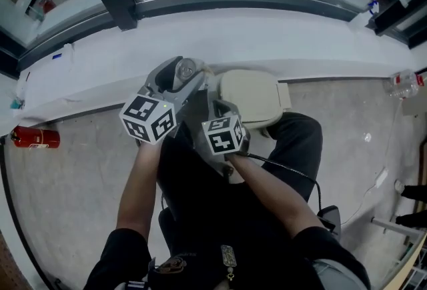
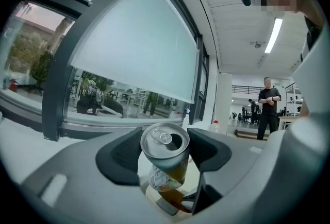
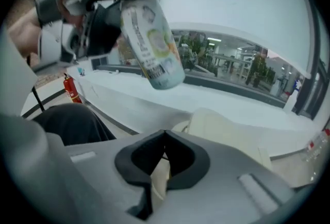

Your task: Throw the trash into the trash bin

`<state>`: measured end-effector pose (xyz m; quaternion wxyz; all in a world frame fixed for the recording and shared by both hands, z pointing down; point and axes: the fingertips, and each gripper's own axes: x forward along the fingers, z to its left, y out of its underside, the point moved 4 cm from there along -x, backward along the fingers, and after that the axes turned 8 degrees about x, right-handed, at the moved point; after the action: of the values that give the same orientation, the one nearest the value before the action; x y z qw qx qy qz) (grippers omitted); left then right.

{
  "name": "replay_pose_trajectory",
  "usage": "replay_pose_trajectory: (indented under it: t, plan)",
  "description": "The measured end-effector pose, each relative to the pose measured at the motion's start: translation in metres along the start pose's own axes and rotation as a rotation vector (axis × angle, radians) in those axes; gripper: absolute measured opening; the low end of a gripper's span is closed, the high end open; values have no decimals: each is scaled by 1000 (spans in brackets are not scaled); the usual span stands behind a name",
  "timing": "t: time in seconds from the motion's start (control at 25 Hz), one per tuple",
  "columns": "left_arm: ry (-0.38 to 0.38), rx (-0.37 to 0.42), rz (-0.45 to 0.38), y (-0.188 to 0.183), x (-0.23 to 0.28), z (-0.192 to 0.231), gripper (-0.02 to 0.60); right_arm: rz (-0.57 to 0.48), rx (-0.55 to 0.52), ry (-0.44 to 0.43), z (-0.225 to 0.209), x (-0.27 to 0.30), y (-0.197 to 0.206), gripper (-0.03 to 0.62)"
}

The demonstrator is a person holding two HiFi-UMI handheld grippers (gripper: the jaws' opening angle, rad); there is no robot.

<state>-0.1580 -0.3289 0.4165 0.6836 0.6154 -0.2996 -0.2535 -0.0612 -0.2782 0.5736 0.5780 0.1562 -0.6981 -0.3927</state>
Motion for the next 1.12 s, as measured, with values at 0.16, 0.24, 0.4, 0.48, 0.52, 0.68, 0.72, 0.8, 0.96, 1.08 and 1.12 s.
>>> replay_pose_trajectory:
  t: [0.16, 0.24, 0.4, 0.48, 0.52, 0.68, 0.72, 0.8, 0.96, 1.08, 1.12]
  plan:
    - [3, 6, -14, -8, 8, -10, 275, -123, -86, -9, -11, -50, -32, 3]
    - [6, 6, -18, -10, 13, -15, 275, -159, -95, 0, -30, -70, -43, 3]
    - [40, 17, -4, -9, 30, -33, 275, -241, -81, 55, -80, -109, -63, 3]
    - [63, 20, 8, -6, 41, -44, 275, -278, -69, 96, -105, -127, -69, 3]
    - [75, 22, 15, -5, 46, -49, 275, -292, -55, 112, -118, -134, -70, 3]
    - [118, 31, 52, 5, 70, -73, 275, -333, -5, 133, -158, -157, -70, 3]
    - [132, 30, 64, 9, 78, -80, 275, -343, 4, 131, -166, -162, -68, 3]
    - [154, 29, 91, 16, 90, -89, 275, -359, 24, 105, -173, -166, -64, 3]
    - [184, 32, 139, 29, 108, -102, 275, -418, 59, 38, -183, -178, -61, 3]
    - [219, 41, 191, 44, 123, -110, 275, -518, 94, -31, -194, -195, -70, 3]
    - [225, 41, 211, 52, 127, -111, 275, -540, 106, -47, -199, -199, -73, 3]
